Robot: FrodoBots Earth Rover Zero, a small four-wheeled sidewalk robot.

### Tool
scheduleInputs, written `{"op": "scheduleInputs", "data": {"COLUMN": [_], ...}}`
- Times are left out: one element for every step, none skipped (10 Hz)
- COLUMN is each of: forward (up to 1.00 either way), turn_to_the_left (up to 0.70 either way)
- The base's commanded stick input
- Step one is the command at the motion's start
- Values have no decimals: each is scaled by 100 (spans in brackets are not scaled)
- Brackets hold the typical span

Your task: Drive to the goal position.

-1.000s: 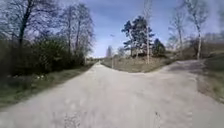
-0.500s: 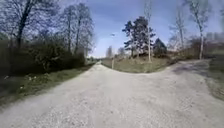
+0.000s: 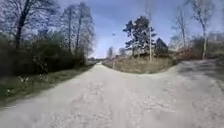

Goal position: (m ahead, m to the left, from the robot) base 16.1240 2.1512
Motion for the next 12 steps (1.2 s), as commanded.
{"op": "scheduleInputs", "data": {"forward": [85,85,85,85,85,85,85,85,85,85,85,85], "turn_to_the_left": [0,0,0,0,0,0,0,0,0,0,0,0]}}
